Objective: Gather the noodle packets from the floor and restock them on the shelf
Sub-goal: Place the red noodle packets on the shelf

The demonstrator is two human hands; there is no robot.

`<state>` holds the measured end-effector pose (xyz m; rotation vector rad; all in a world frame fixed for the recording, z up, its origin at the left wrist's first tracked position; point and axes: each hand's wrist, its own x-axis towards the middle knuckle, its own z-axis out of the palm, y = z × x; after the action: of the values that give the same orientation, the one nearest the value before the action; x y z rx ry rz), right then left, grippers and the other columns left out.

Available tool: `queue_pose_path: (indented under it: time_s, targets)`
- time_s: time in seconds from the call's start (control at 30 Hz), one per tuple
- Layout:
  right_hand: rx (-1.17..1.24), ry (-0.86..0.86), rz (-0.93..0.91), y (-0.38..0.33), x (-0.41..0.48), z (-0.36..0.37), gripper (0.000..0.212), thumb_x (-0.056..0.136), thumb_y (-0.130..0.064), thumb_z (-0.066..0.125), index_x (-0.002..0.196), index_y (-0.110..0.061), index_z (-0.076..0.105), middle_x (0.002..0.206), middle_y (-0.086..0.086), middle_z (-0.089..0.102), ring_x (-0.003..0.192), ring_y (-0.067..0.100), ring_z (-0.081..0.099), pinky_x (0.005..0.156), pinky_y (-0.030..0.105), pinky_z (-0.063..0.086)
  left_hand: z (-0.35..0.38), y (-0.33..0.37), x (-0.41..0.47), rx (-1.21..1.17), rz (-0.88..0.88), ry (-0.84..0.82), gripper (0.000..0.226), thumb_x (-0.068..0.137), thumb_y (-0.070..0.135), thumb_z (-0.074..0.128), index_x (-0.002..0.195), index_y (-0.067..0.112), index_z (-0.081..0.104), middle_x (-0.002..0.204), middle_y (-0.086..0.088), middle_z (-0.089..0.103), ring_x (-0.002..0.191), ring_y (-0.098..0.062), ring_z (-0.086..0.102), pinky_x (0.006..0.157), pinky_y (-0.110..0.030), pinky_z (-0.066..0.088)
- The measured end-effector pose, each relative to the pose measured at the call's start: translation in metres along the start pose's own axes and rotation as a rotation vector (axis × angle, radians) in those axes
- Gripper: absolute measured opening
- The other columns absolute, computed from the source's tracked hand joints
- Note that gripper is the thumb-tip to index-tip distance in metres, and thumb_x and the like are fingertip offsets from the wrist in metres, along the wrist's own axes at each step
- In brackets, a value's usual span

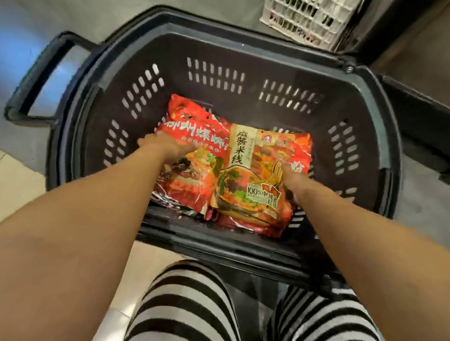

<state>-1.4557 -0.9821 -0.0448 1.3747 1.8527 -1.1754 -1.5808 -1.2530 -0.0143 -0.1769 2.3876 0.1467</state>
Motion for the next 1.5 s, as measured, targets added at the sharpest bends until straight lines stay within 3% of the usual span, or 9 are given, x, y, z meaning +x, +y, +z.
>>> queue_pose_path:
  time_s: [0.1, 0.23, 0.33, 0.53, 0.77, 0.93, 1.13, 1.3, 1.5]
  targets:
    - [0.111, 0.010, 0.008, 0.042, 0.105, 0.019, 0.105, 0.065, -0.094, 0.032, 0.128, -0.015, 0.059, 0.128, 0.012, 0.064, 0.112, 0.035, 0.061, 0.101, 0.053, 0.045, 0.012, 0.000, 0.016, 0.010, -0.050, 0.080, 0.146, 0.048, 0.103, 0.044, 0.152, 0.002, 0.025, 0.155, -0.021, 0.029, 0.141, -0.044, 0.027, 0.113, -0.055, 0.027]
    - [0.265, 0.089, 0.030, 0.016, 0.015, 0.024, 0.049, 0.099, -0.029, 0.051, 0.140, -0.003, 0.045, 0.140, 0.016, 0.052, 0.123, 0.034, 0.055, 0.080, 0.029, 0.047, 0.020, 0.006, 0.033, -0.167, -0.081, 0.052, 0.164, 0.029, 0.109, 0.040, 0.152, 0.002, 0.023, 0.156, -0.021, 0.030, 0.118, -0.045, 0.057, 0.114, -0.052, 0.032]
    - [0.254, 0.244, 0.065, 0.011, 0.003, 0.025, 0.071, 0.099, -0.053, 0.045, 0.144, 0.001, 0.036, 0.136, 0.017, 0.052, 0.125, 0.037, 0.050, 0.098, 0.038, 0.040, 0.018, 0.007, 0.023, -0.431, -0.077, -0.038, 0.146, 0.047, 0.094, 0.062, 0.154, 0.003, 0.021, 0.156, -0.016, 0.033, 0.079, -0.026, 0.067, 0.098, -0.044, 0.053]
    - [0.442, 0.211, 0.023, 0.004, -0.019, 0.024, 0.064, 0.092, -0.063, 0.049, 0.115, -0.003, 0.054, 0.082, 0.004, 0.056, 0.080, 0.027, 0.058, 0.085, 0.040, 0.051, 0.018, 0.003, 0.003, -0.640, 0.015, -0.057, 0.089, 0.078, 0.062, 0.071, 0.142, 0.006, 0.045, 0.137, -0.011, 0.057, 0.116, -0.030, 0.058, 0.099, -0.039, 0.044]
    - [0.466, 0.207, -0.056, -0.035, -0.122, -0.033, 0.071, 0.094, -0.055, 0.052, 0.134, 0.004, 0.049, 0.133, 0.017, 0.056, 0.122, 0.038, 0.053, 0.095, 0.037, 0.044, -0.046, 0.008, -0.099, -0.758, 0.021, 0.184, 0.042, 0.073, 0.039, 0.086, 0.094, 0.012, 0.062, 0.091, -0.009, 0.068, 0.073, -0.030, 0.069, 0.071, -0.044, 0.060]
    - [0.431, 0.264, -0.121, -0.050, -0.221, -0.116, 0.051, 0.079, -0.033, 0.081, 0.114, -0.001, 0.064, 0.119, 0.015, 0.066, 0.107, 0.032, 0.062, 0.090, 0.039, 0.049, -0.123, 0.001, -0.194, -0.870, 0.006, 0.228, 0.039, 0.075, 0.031, 0.086, 0.096, 0.009, 0.061, 0.093, -0.011, 0.070, 0.064, -0.026, 0.068, 0.056, -0.041, 0.060]
    - [0.470, 0.201, -0.139, -0.076, -0.340, -0.224, 0.042, 0.061, -0.024, 0.092, 0.090, -0.010, 0.065, 0.104, 0.015, 0.072, 0.089, 0.028, 0.069, 0.087, 0.048, 0.057, -0.210, 0.015, -0.314, -0.950, 0.073, 0.126, 0.027, 0.071, 0.027, 0.089, 0.085, 0.020, 0.067, 0.102, -0.014, 0.073, 0.089, -0.031, 0.071, 0.083, -0.051, 0.058]
    - [0.572, 0.193, -0.166, -0.093, -0.459, -0.315, 0.027, 0.066, -0.011, 0.089, 0.074, -0.014, 0.063, 0.081, 0.009, 0.069, 0.071, 0.023, 0.066, 0.085, 0.046, 0.057, -0.288, 0.059, -0.414, -0.999, 0.217, 0.030, 0.019, 0.074, 0.021, 0.086, 0.080, 0.018, 0.068, 0.084, -0.006, 0.070, 0.071, -0.025, 0.066, 0.074, -0.043, 0.057]
    - [0.729, 0.275, -0.207, -0.078, -0.552, -0.395, 0.022, 0.075, -0.002, 0.082, 0.091, -0.004, 0.068, 0.116, 0.026, 0.067, 0.094, 0.033, 0.068, 0.091, 0.048, 0.055, -0.342, 0.113, -0.491, -1.038, 0.403, -0.062, 0.027, 0.072, 0.028, 0.087, 0.092, 0.021, 0.071, 0.097, -0.003, 0.075, 0.093, -0.025, 0.071, 0.075, -0.046, 0.060]
